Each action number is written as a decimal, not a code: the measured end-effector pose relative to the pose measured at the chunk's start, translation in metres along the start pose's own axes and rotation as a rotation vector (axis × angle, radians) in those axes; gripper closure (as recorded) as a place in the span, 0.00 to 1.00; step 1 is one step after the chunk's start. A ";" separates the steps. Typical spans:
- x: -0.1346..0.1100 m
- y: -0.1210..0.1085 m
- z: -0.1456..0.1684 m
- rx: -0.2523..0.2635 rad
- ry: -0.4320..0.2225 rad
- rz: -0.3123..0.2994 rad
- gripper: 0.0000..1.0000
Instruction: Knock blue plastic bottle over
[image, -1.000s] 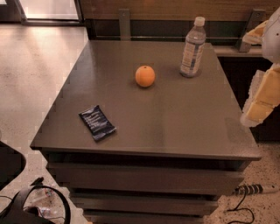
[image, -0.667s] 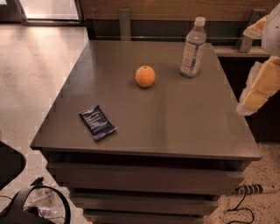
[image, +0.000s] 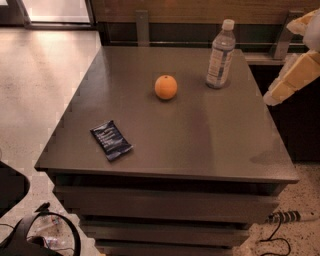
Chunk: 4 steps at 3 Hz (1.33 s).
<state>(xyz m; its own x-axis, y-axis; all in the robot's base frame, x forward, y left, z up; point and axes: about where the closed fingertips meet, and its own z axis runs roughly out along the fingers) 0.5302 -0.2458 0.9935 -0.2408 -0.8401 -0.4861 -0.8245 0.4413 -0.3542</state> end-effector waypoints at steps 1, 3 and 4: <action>-0.004 -0.032 0.026 0.018 -0.157 0.057 0.00; -0.019 -0.075 0.095 -0.028 -0.373 0.192 0.00; -0.020 -0.095 0.124 -0.041 -0.432 0.257 0.00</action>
Offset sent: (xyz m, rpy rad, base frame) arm 0.1279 0.0138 -0.0402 0.4961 -0.1146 0.0155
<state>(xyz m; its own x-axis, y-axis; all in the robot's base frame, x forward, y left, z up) 0.6766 -0.2313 0.9378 -0.2122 -0.4946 -0.8428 -0.7876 0.5971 -0.1521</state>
